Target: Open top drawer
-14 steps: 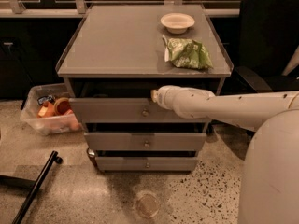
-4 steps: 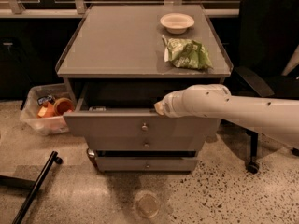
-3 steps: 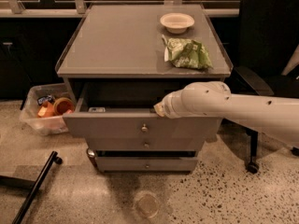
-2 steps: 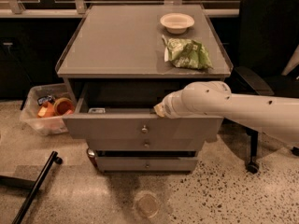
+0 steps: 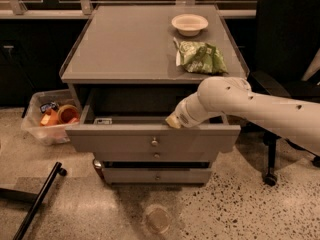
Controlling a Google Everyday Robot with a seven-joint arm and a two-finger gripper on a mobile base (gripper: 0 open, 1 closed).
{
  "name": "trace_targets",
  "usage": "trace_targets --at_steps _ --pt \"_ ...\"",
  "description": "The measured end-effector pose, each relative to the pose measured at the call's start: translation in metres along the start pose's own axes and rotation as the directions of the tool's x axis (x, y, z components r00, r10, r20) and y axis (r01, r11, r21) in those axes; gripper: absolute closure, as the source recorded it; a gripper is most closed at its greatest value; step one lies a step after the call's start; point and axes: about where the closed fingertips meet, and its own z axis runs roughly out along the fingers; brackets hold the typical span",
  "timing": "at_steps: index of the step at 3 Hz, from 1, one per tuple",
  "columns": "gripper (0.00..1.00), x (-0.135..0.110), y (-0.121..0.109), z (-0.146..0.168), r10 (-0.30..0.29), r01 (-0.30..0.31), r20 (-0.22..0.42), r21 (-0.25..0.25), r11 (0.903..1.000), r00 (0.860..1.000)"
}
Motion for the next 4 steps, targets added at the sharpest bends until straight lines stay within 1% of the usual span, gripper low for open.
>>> trace_targets --at_steps 1,2,3,4 --pt "0.35 -0.003 0.0 -0.004 0.0 0.0 0.0 0.0 1.0 1.0" --pt "0.11 0.0 0.004 -0.004 -0.07 0.069 -0.035 -0.016 0.9975 0.997" --pt "0.0 0.008 0.01 -0.006 -0.146 0.143 -0.079 -0.043 0.9888 0.986" --pt "0.0 0.028 0.021 -0.011 -0.271 0.258 -0.15 -0.104 0.9607 0.951"
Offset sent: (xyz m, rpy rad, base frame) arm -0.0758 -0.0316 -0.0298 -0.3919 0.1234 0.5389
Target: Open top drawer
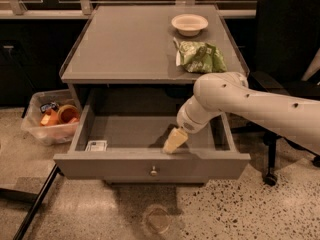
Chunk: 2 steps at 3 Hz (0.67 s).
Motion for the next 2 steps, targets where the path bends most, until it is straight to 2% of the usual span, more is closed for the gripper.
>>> trace_targets --at_steps 1,2 --pt "0.0 0.02 0.007 -0.007 -0.09 0.088 -0.06 -0.034 0.9955 0.994" --pt "0.18 0.032 0.0 -0.02 -0.044 0.043 -0.072 -0.015 0.9989 0.996"
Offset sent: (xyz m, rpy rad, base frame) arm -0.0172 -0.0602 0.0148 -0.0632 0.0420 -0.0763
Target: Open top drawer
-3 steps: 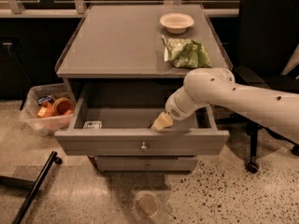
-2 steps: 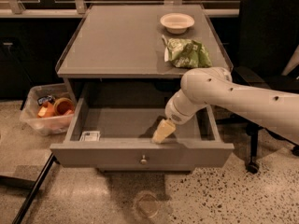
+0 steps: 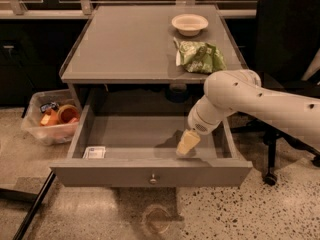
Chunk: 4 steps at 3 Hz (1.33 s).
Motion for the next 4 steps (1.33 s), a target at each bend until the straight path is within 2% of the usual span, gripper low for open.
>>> trace_targets --at_steps 1,2,3,4 --pt "0.42 0.017 -0.006 -0.005 0.118 -0.118 -0.012 0.008 0.993 0.993" --pt "0.65 0.029 -0.003 -0.001 0.185 -0.185 -0.036 0.005 0.9828 0.982" --pt "0.89 0.034 0.012 0.006 0.159 -0.163 -0.059 -0.058 0.985 0.985" --pt "0.87 0.039 0.03 0.009 0.086 -0.096 -0.074 -0.142 0.9853 0.994"
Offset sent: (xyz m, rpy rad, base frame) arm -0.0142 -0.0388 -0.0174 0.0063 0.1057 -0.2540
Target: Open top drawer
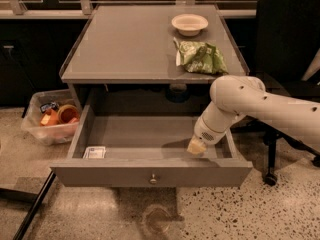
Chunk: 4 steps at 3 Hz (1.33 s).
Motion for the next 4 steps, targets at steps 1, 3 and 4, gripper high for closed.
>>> trace_targets --at_steps 1,3,4 --pt "0.63 0.005 0.014 0.003 -0.072 0.071 -0.015 -0.075 0.9946 0.997" --pt "0.17 0.011 0.027 0.001 -0.16 0.156 -0.015 -0.165 0.9739 0.987" --pt "0.0 0.013 0.031 -0.004 -0.203 0.198 -0.005 -0.199 0.9597 0.979"
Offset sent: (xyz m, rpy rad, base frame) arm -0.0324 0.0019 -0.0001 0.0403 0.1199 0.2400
